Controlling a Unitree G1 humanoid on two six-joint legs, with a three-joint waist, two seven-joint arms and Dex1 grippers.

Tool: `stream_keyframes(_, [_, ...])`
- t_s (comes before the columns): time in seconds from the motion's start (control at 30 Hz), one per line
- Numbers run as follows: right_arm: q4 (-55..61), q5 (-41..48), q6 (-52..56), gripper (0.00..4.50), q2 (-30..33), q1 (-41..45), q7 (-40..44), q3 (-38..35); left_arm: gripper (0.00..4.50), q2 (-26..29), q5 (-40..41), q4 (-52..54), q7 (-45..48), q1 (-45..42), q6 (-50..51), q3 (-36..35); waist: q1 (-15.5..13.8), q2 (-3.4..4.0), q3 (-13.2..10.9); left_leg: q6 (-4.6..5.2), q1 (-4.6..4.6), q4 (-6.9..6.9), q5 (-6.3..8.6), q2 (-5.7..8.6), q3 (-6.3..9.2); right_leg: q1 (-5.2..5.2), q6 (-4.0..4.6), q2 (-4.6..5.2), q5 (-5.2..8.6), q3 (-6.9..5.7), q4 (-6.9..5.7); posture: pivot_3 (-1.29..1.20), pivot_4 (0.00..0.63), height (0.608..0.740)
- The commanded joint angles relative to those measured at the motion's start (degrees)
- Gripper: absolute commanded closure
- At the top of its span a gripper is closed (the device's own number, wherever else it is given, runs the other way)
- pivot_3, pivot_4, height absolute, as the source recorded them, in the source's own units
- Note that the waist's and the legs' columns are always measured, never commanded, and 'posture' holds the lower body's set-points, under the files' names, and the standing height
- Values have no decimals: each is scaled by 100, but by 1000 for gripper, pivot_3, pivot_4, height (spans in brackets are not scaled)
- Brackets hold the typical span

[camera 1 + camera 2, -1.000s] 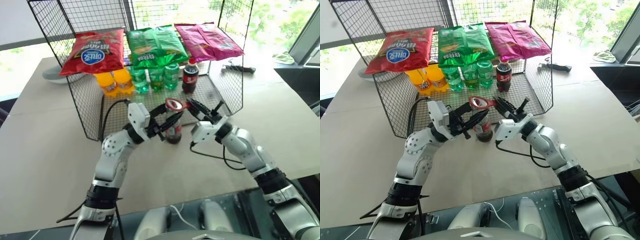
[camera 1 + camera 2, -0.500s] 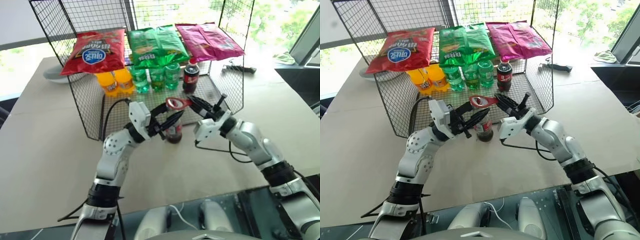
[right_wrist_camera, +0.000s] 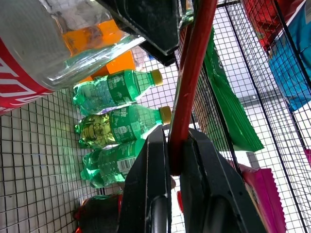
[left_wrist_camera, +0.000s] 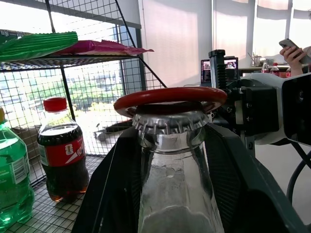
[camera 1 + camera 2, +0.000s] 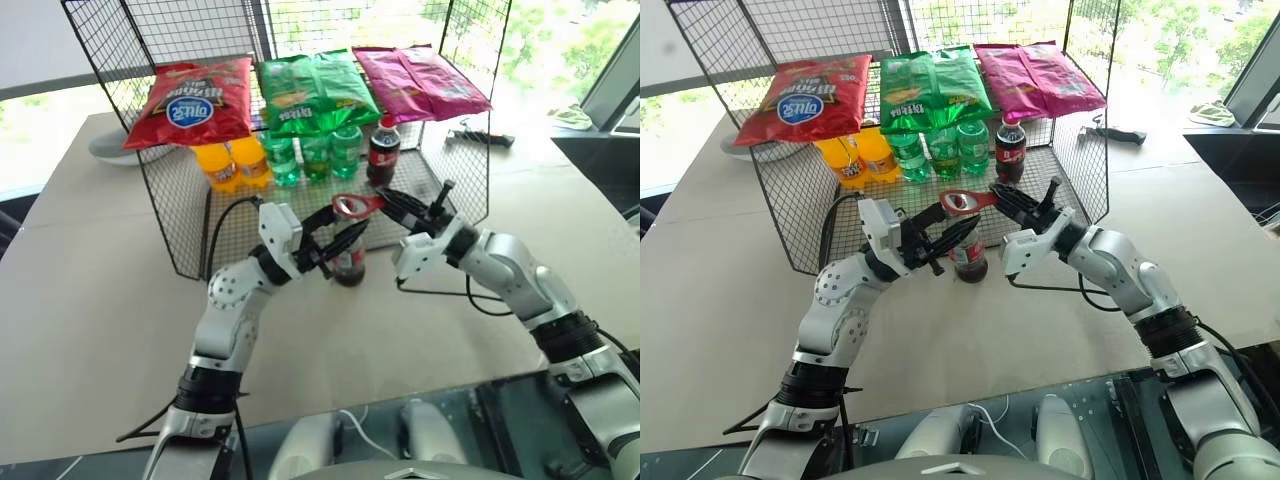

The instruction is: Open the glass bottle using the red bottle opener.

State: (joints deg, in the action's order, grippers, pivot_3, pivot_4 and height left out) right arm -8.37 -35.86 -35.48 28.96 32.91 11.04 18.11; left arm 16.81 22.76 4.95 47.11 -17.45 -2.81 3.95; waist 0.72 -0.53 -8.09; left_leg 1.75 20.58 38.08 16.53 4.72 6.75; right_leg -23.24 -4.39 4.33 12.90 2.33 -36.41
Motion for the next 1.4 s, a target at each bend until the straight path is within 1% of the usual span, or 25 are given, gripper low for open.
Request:
stream_keyframes(0.03, [325,0,-441,4500,-44,288,77,176,2960,6,-273,-273,-87,-41,162,166,-1,0,-1,0,0,0,0,0,0,0,0,0,0,0,1,0,150,740])
stream_keyframes(0.43, [370,-52,-494,4500,110,572,97,29,2960,-13,-277,-294,-72,-44,179,190,-11,1,-4,0,5,0,0,0,2,0,0,0,0,-1,5,0,150,740])
stream_keyframes(0.77, [285,-349,-613,4500,269,876,-134,-116,2960,-30,-279,-355,-87,-78,137,223,-14,0,-2,-1,6,-10,1,0,8,-2,0,-2,0,-3,16,0,150,740])
stream_keyframes(1.4, [173,-294,-572,4500,259,824,-287,-224,2960,103,-81,-111,-64,94,223,74,-7,0,-2,-1,7,-44,0,-1,7,-6,1,-1,0,-3,45,0,150,740])
